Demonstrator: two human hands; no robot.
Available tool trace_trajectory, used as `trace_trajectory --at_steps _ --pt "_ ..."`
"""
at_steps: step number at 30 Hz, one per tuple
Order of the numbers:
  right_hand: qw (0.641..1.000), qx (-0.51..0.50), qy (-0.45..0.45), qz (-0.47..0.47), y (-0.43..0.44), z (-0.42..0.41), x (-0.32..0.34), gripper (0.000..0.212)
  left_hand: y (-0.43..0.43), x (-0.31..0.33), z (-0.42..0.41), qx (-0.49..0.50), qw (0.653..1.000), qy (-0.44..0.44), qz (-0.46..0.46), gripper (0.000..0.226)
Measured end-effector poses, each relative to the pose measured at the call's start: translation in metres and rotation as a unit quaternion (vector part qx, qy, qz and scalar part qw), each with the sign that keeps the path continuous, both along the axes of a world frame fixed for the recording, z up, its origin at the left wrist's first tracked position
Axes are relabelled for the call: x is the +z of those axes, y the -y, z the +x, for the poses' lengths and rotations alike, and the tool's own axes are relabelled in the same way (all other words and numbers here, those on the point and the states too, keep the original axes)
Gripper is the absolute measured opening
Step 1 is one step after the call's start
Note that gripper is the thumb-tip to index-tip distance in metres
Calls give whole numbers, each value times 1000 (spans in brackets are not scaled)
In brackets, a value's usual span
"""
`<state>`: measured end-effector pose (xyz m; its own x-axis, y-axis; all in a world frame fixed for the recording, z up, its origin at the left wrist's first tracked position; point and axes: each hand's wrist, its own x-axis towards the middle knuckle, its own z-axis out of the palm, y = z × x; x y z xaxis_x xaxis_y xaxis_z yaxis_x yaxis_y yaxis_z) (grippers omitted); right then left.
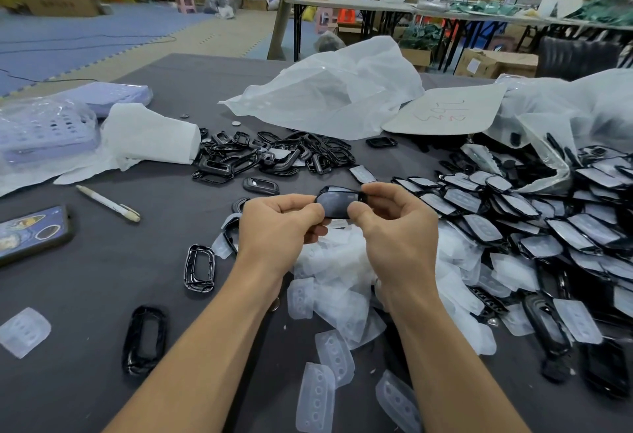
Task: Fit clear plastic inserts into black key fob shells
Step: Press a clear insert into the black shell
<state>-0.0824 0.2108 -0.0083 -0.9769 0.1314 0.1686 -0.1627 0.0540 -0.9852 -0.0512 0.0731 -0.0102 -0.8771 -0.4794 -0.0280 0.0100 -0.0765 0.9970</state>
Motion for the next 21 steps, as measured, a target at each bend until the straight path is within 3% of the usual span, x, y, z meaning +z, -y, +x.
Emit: trace_trajectory --at_steps 3,10,21 --pt "993 -83 -42 76 -3 2 1 16 -1 -1 -1 35 999 3 13 12" --pt "991 -42 -47 120 6 8 0 13 -3 -1 -2 72 997 -1 9 16" --pt "999 3 -9 51 9 9 1 14 -5 -1 -3 63 998 -4 -9 14"
